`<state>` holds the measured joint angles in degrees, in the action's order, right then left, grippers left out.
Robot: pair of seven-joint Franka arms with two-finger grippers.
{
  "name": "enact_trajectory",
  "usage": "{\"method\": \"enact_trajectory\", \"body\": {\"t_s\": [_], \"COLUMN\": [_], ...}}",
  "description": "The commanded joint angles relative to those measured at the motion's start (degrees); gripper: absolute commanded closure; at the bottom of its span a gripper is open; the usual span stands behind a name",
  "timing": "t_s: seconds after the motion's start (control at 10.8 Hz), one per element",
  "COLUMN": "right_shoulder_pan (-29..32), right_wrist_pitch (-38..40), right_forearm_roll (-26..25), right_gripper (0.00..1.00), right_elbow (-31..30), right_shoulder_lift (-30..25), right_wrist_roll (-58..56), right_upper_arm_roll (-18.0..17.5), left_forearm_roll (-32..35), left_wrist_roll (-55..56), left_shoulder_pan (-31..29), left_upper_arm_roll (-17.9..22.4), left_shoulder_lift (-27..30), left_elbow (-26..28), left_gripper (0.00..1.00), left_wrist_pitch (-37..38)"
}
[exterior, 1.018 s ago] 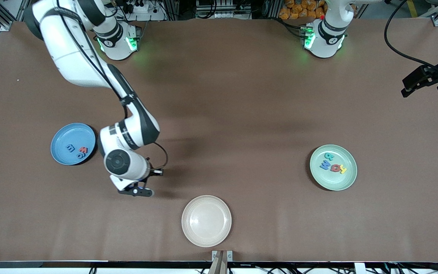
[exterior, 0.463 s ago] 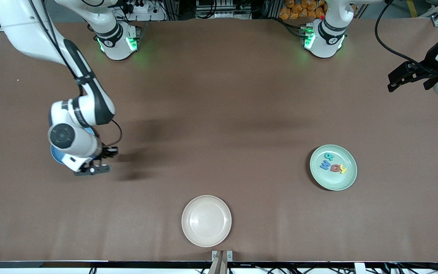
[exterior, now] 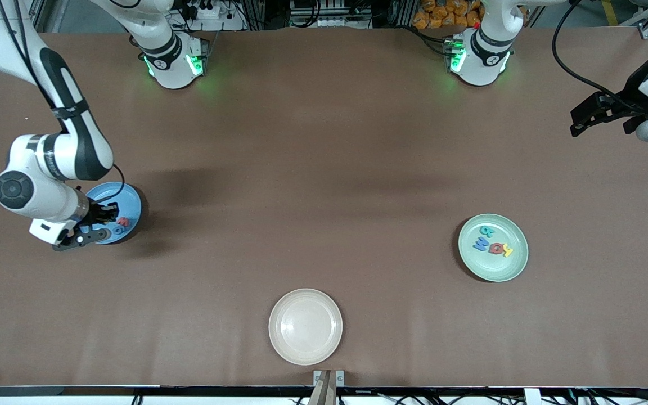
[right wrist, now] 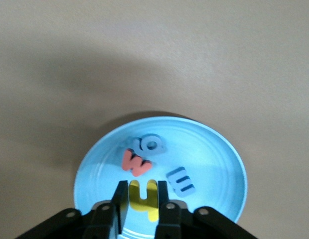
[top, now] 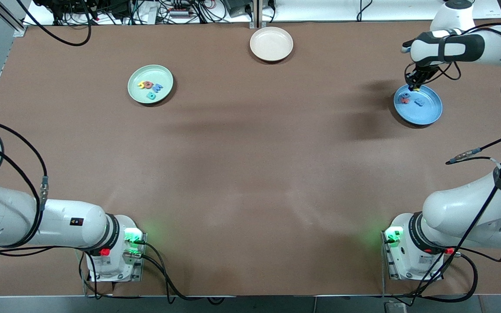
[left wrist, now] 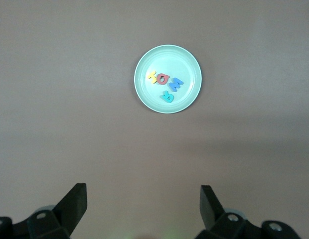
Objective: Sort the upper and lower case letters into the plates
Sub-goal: 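Carry the h onto the blue plate and open the right gripper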
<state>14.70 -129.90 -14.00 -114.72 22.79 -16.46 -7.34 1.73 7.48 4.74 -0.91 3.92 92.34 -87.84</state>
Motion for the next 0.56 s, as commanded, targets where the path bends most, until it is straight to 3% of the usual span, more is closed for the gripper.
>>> {"method": "enact_trajectory", "body": {"t_s": [0.0, 0.46], "right_shoulder_pan": [0.2, -0.2], "right_wrist_pitch": [0.0, 3.1], "right_forearm_roll": [-1.2, 4.5], "right_gripper": [0.0, 0.0], "right_elbow": [-1.9, -2.7], "right_shoulder_lift": [-2.4, -7.5], "right_wrist_roll": [0.1, 1.3], "right_upper_arm_roll": [-1.1, -1.5], "left_forearm_roll": [-0.9, -0.7], "left_wrist_roll": [-0.7, -0.5], "left_shoulder_pan": [-0.2, -1.0], "left_upper_arm_roll": [-0.2, -0.1], "left_shoulder_lift": [-0.6, -1.3], "left_elbow": [-0.7, -0.7], "left_gripper": [0.0, 0.0], "left_wrist_pitch": [0.7, 0.8]}}
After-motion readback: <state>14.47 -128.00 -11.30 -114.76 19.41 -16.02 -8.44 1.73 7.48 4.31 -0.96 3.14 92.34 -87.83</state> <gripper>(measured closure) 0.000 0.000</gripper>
